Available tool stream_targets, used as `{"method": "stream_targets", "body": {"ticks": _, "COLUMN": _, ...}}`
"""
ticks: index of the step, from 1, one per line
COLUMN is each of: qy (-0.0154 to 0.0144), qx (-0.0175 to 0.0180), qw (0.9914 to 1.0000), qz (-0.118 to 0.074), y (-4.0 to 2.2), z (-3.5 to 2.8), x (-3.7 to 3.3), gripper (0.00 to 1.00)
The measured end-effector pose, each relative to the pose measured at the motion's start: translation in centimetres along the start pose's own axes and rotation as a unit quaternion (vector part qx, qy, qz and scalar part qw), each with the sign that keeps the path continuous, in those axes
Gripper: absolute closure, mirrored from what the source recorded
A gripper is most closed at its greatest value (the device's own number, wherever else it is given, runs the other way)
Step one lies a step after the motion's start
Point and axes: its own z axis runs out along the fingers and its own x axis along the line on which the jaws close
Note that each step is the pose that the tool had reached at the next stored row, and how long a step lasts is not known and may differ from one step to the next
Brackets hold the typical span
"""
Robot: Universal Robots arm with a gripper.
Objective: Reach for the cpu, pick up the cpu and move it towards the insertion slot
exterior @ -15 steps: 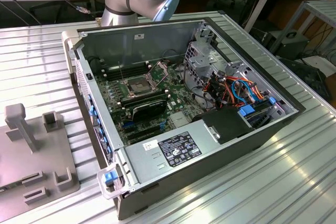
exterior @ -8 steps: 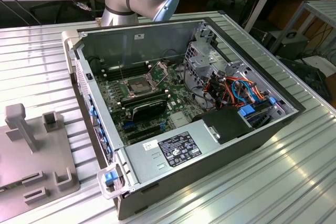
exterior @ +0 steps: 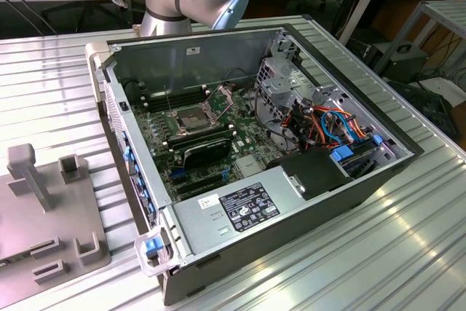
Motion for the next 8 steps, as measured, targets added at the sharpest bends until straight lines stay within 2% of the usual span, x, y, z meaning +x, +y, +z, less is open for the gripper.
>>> {"method": "stream_targets", "body": {"ticks": 8, "qy": 0.0, "qx": 0.0, "qw": 1.0, "qz": 0.0, "y": 0.0, "z": -0.01, "x": -0.27, "gripper": 0.45}}
